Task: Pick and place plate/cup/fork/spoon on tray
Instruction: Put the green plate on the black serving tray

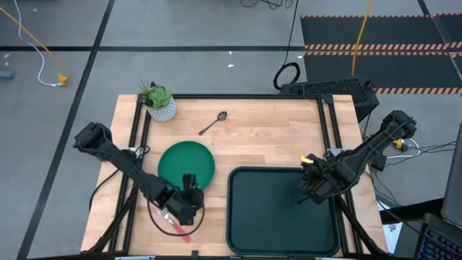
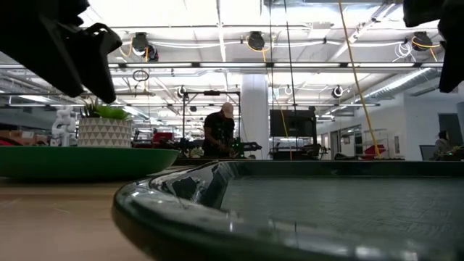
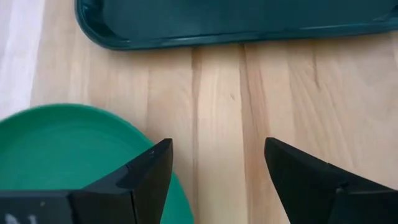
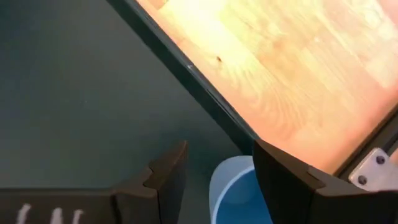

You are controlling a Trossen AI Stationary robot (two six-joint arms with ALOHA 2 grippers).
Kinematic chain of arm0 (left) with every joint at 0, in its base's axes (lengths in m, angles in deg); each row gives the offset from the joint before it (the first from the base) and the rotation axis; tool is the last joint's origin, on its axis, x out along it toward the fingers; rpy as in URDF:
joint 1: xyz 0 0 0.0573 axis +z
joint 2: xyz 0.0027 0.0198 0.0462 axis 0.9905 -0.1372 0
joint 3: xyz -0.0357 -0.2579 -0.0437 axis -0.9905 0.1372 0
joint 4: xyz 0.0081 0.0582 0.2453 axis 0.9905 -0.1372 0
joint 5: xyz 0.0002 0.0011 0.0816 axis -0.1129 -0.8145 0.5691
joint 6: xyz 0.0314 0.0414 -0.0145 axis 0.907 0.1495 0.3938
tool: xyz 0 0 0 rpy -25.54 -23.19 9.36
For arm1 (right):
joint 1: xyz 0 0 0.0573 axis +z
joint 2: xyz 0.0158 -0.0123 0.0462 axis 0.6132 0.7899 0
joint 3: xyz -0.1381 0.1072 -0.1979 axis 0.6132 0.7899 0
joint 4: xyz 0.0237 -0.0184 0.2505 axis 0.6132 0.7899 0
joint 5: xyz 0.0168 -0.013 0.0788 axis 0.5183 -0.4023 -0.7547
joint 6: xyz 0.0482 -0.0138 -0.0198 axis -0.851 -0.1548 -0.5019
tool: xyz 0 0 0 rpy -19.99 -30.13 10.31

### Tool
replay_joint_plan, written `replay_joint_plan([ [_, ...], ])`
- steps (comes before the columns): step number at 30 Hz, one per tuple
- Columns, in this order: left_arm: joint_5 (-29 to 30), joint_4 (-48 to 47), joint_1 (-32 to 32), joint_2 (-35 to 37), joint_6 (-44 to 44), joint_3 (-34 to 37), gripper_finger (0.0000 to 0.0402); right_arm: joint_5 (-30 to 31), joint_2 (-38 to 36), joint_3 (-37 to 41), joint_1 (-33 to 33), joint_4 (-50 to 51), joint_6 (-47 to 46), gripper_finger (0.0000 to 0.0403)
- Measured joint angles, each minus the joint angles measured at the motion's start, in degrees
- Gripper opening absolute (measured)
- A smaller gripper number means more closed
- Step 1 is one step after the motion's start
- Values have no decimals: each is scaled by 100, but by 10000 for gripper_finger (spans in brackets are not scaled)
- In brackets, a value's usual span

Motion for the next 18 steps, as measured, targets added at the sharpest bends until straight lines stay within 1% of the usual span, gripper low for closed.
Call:
replay_joint_plan([
  [4,113,-203,-83,-11,-235,0,257,528,-4,-136,0,-90,133,176],
  [8,149,-348,-85,-11,-464,0,257,702,11,-139,0,-733,443,176],
  [11,147,-418,-85,-11,-643,0,257,707,69,1,-5,-1523,733,174],
  [13,147,-430,-84,-11,-693,0,257,674,143,81,-71,-1822,912,168],
  [18,151,-426,-83,-11,-755,0,257,204,443,104,-471,-1663,1031,134],
])
